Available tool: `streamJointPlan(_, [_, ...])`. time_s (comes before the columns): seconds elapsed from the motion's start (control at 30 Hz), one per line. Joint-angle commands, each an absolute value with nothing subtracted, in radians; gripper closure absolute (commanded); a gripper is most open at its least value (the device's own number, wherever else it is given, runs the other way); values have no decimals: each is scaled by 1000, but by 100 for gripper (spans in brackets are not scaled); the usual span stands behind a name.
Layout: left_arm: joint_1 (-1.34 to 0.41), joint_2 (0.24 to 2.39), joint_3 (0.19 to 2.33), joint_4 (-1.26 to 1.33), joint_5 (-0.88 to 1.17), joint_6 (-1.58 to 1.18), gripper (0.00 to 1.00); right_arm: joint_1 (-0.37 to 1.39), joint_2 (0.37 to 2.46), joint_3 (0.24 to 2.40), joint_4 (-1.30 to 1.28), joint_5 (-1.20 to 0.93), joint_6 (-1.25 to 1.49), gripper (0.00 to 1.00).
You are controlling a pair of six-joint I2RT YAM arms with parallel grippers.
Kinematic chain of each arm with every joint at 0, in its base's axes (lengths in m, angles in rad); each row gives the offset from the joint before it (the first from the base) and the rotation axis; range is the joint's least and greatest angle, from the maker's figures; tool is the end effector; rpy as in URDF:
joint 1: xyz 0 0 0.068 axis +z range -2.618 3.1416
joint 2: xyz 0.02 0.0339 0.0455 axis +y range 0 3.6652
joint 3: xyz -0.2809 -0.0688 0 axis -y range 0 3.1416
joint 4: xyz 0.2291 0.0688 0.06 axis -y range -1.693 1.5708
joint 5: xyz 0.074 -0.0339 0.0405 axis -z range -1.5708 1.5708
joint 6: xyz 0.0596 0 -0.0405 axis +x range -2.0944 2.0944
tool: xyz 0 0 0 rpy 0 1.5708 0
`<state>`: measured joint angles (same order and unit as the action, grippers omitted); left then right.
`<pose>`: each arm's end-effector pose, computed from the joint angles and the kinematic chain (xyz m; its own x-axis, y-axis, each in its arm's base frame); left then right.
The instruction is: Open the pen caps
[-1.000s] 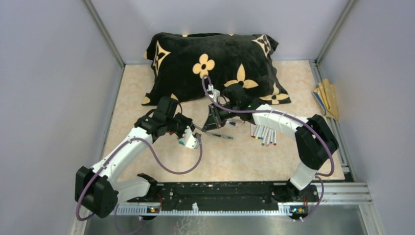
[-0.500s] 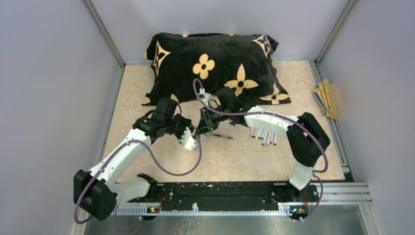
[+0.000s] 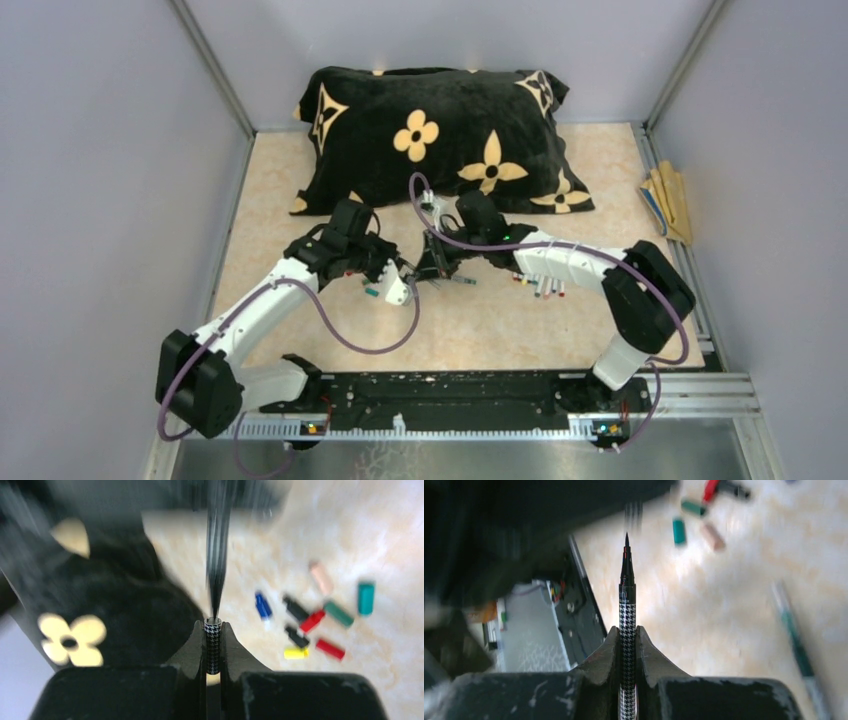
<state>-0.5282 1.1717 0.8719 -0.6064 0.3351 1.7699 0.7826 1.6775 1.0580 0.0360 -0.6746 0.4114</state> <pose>0.1869 -0.1317 0.2594 0.7727 0.6209 -0.1318 0.5377 -0.5300 0.6558 0.2374 0.2886 0.2422 -0.7261 -0.2816 -0.6273 -0.6873 0.3260 0.6491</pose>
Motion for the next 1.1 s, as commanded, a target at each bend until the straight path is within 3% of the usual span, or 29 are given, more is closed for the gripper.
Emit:
streamJointPlan(0.0, [-428, 1217, 870, -537, 142, 1765, 100, 777, 1532, 944, -141, -689, 369, 100])
streamJointPlan(0.3, [-376, 1261, 855, -496, 154, 1724, 100, 709, 1379, 833, -211, -606, 379, 100])
streamJointPlan(0.6, [-374, 1442, 900, -527, 241, 1327, 100, 569, 1239, 729, -241, 72, 585, 100])
streamJointPlan(0.8, [-371, 1479, 830, -415, 273, 1254, 93, 526, 1280, 701, -228, 230, 603, 100])
streamJointPlan(1.07, [-367, 1553, 859, -419, 289, 1210, 69, 487, 1380, 697, -170, 309, 601, 100])
